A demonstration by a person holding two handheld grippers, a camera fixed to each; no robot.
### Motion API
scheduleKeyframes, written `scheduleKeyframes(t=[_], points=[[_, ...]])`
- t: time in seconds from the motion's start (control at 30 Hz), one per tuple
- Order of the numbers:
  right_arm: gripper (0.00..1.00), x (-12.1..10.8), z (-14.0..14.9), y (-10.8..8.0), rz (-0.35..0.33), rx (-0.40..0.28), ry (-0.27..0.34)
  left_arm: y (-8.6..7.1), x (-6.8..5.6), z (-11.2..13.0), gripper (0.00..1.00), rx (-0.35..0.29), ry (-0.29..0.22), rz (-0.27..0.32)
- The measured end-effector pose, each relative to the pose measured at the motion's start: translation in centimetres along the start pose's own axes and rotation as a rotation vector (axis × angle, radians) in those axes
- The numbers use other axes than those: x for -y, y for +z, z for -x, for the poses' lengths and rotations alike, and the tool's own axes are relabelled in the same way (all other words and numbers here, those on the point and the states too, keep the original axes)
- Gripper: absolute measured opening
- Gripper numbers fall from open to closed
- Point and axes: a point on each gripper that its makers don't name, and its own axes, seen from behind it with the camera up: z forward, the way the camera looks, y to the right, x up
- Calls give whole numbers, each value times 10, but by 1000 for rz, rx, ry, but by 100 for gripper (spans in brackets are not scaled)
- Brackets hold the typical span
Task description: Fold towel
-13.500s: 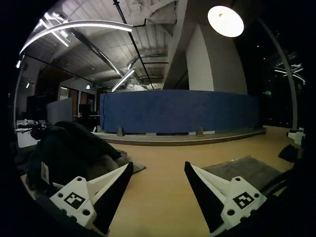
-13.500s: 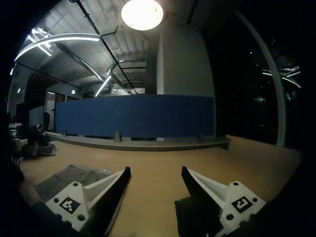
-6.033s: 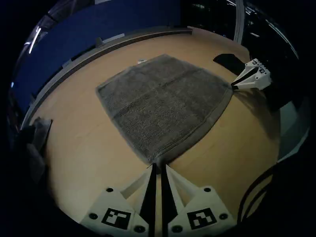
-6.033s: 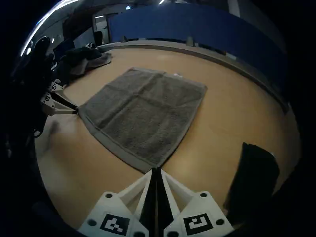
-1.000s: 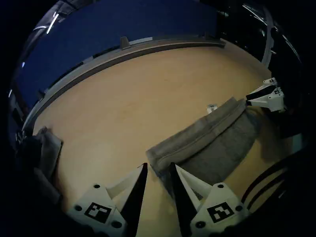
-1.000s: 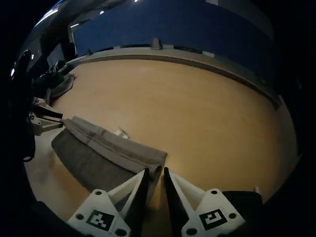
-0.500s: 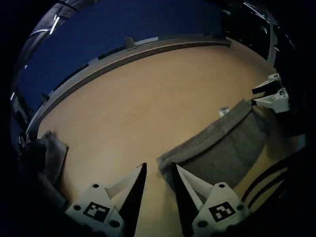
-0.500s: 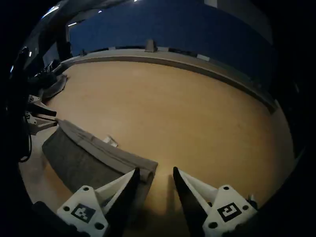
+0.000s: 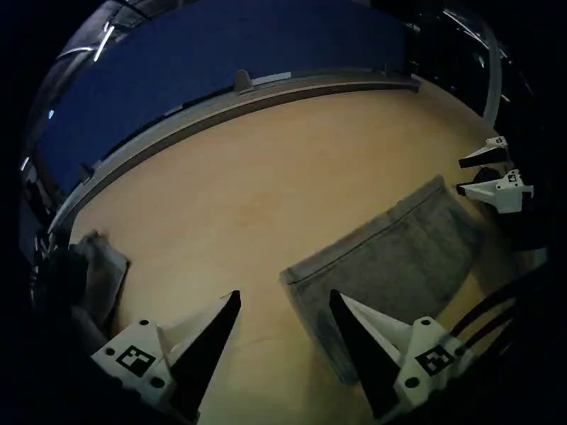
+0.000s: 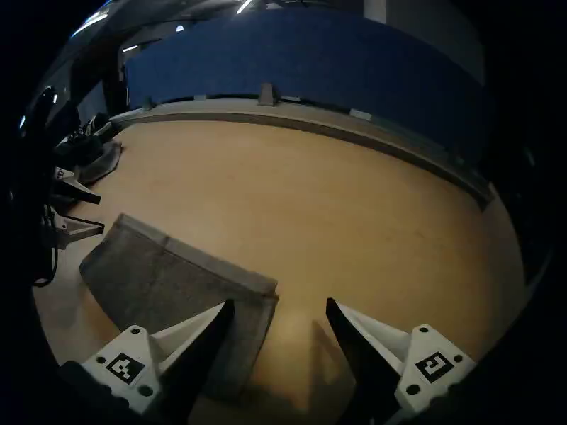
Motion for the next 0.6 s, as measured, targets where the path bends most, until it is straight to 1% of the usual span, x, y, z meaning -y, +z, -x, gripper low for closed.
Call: scheduleKeyframes(t=[0.1, 0.2, 0.4, 0.6], points=[[100, 3, 0, -7, -8, -7, -6, -7, 1, 2, 93, -5, -15, 1], [100, 5, 5, -12, -15, -4, -16, -13, -1, 5, 93, -8, -32, 9], [100, 12, 19, -20, -33, 11, -16, -25, -5, 12, 94, -15, -55, 18], [100, 25, 36, -33, -63, 25, -23, -35, -9, 29, 94, -6, -71, 20]])
